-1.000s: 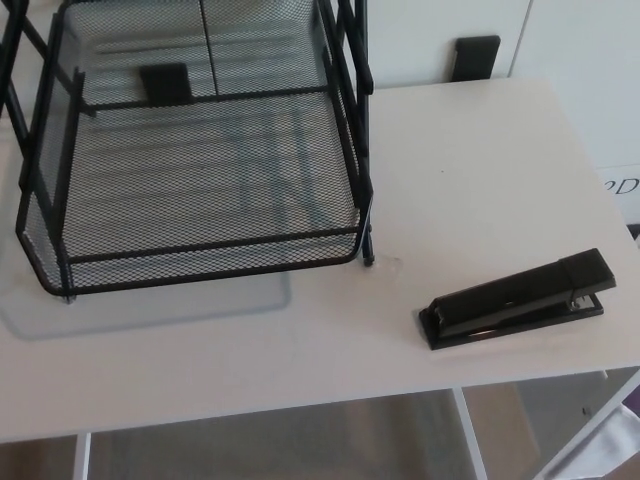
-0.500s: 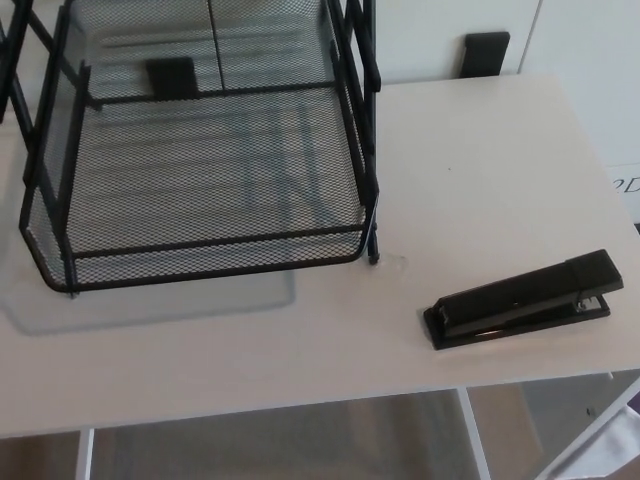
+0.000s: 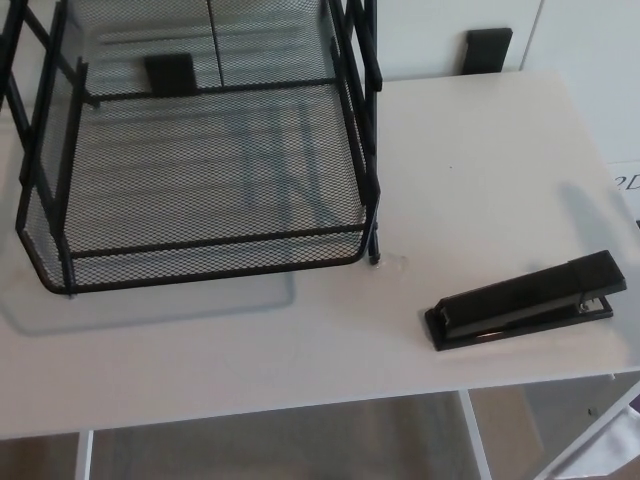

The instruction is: The robot walks towards a desk on which a file tray is kept in the middle and a stapler is kept to its right. The robot lifts the stapler using its right hand and places it on the file tray.

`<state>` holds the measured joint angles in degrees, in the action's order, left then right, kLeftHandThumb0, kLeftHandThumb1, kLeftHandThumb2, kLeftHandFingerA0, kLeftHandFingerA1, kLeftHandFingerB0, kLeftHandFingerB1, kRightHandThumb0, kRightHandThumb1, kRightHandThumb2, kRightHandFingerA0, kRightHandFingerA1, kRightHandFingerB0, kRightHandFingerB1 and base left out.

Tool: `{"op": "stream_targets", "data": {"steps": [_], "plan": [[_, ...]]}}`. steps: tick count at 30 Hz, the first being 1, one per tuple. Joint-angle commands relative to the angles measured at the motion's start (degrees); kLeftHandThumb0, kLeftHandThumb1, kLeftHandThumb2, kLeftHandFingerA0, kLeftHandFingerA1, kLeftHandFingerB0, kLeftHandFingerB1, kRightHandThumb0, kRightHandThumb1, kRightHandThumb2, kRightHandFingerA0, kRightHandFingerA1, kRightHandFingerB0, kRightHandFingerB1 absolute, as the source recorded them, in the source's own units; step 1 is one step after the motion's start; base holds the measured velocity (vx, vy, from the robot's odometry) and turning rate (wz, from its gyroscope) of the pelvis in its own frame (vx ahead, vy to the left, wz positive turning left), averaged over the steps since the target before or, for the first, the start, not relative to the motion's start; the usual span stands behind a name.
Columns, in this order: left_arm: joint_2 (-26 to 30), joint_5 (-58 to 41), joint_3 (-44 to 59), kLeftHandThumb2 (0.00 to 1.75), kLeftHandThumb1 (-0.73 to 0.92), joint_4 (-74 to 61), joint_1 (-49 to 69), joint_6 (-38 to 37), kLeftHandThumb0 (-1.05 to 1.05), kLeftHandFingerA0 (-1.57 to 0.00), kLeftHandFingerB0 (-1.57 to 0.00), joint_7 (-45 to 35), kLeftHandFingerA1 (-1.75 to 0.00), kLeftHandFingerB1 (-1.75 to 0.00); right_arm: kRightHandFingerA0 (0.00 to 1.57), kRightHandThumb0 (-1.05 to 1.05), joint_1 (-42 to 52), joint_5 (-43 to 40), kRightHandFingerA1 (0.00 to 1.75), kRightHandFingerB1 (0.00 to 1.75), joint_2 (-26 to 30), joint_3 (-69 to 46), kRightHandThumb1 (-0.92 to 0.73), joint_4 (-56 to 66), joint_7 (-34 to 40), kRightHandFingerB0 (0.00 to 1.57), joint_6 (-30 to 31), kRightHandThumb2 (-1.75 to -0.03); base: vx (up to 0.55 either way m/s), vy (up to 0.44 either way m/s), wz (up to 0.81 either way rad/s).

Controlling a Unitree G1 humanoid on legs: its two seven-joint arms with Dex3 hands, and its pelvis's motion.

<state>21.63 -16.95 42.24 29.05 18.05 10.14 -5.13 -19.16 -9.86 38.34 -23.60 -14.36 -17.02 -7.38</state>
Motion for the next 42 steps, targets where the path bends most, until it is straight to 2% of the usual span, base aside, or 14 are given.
{"op": "stream_targets", "data": {"steps": [1,5,7,11,13,15,16,18,23,24,27,40,41,42], "plan": [[0.11,0.0,-0.22,0.61,0.69,0.08,0.71,2.09,-0.58,-0.51,-0.45,2.37,-0.48,-0.4,0.0,-0.81,-2.69,2.08,0.15,0.02,4.3,12.36,-0.44,8.91,-12.32,0.0,7.08,-0.77,0.0,0.0,0.0],[0.46,0.04,-0.53,0.6,0.68,0.98,0.79,1.31,-0.58,-0.49,-0.44,1.76,-0.45,-0.39,0.0,-0.79,-3.85,8.23,0.21,0.06,7.24,19.53,-0.44,9.95,-14.36,0.0,6.82,-0.83,0.0,0.0,0.0],[0.54,0.1,-0.74,0.6,0.68,1.11,0.82,1.22,-0.58,-0.5,-0.45,1.71,-0.46,-0.39,0.0,-0.81,-4.78,9.42,0.11,0.03,8.86,23.0,-0.46,10.22,-16.71,0.0,8.25,-0.82,0.0,0.0,0.0],[0.6,-0.11,-0.93,0.6,0.67,1.9,0.66,0.22,-0.59,-0.5,-0.44,1.14,-0.46,-0.39,0.0,-0.76,-5.42,12.25,0.11,0.08,10.13,28.29,-0.43,11.42,-17.67,0.01,10.9,-0.83,0.0,0.0,0.0],[0.73,0.39,-1.47,0.61,0.68,1.78,0.67,0.3,-0.59,-0.52,-0.46,1.53,-0.46,-0.39,0.0,-0.84,-6.59,15.76,0.01,0.02,11.5,32.55,-0.48,12.11,-19.13,0.0,12.15,-0.84,0.0,0.0,0.0],[0.69,0.54,-1.94,0.61,0.69,0.81,1.09,0.26,-0.59,-0.49,-0.43,1.22,-0.45,-0.38,0.0,-0.78,-7.72,19.46,0.01,0.09,10.12,36.89,-0.45,11.99,-18.73,0.03,12.35,-0.81,0.0,0.0,0.0],[0.62,0.38,-1.92,0.63,0.63,0.59,1.24,0.15,-0.62,-0.48,-0.4,1.08,-0.47,-0.39,0.0,-0.7,-8.2,21.28,0.12,0.2,9.82,38.62,-0.41,11.78,-18.26,0.01,11.7,-0.83,0.0,0.0,0.0],[0.85,1.01,-2.44,0.61,0.69,0.65,1.51,0.02,-0.59,-0.48,-0.41,1.19,-0.45,-0.38,0.02,-0.68,-9.3,23.69,0.17,0.25,8.8,41.48,-0.39,11.4,-17.9,0.03,11.77,-0.83,0.0,0.0,0.0],[1.04,0.9,-2.57,0.61,0.69,1.92,1.0,-0.06,-0.59,-0.5,-0.45,1.64,-0.46,-0.39,0.0,-0.71,-11.39,27.91,0.2,0.26,8.01,46.63,-0.4,11.41,-18.95,0.0,12.64,-0.86,0.0,0.0,0.0],[0.89,0.83,-2.6,0.61,0.68,1.24,1.18,0.27,-0.6,-0.5,-0.44,1.8,-0.46,-0.39,0.07,-0.85,-11.69,28.59,0.15,0.22,7.7,47.44,-0.46,11.13,-18.8,0.07,12.79,-0.75,0.0,0.0,0.0],[0.99,0.94,-2.95,0.61,0.68,0.59,1.49,0.54,-0.6,-0.51,-0.44,1.77,-0.47,-0.39,0.0,-0.73,-12.39,29.79,0.23,0.28,6.78,49.42,-0.4,8.94,-18.22,0.0,11.91,-0.88,0.0,0.0,0.0],[1.51,0.86,-4.21,0.61,0.67,3.04,0.71,-1.16,-0.6,-0.45,-0.35,0.34,-0.46,-0.37,0.02,-0.76,-11.72,36.82,0.3,0.29,1.8,54.67,-0.44,0.22,-11.46,0.08,7.86,-0.87,0.0,0.0,0.0],[1.48,1.16,-4.33,0.61,0.7,3.12,0.84,-1.43,-0.59,-0.49,-0.4,0.71,-0.47,-0.38,0.01,-0.72,-11.67,37.84,0.38,0.3,1.11,55.28,-0.55,-0.37,-11.04,0.07,7.92,-0.57,0.0,0.0,0.0],[1.47,1.25,-4.52,0.61,0.7,3.08,0.69,-1.18,-0.59,-0.49,-0.4,0.86,-0.46,-0.38,0.0,-0.71,-11.8,39.01,0.34,0.28,1.07,55.72,-0.42,-0.43,-10.72,0.06,8.03,-0.86,0.0,0.0,0.0]]}}
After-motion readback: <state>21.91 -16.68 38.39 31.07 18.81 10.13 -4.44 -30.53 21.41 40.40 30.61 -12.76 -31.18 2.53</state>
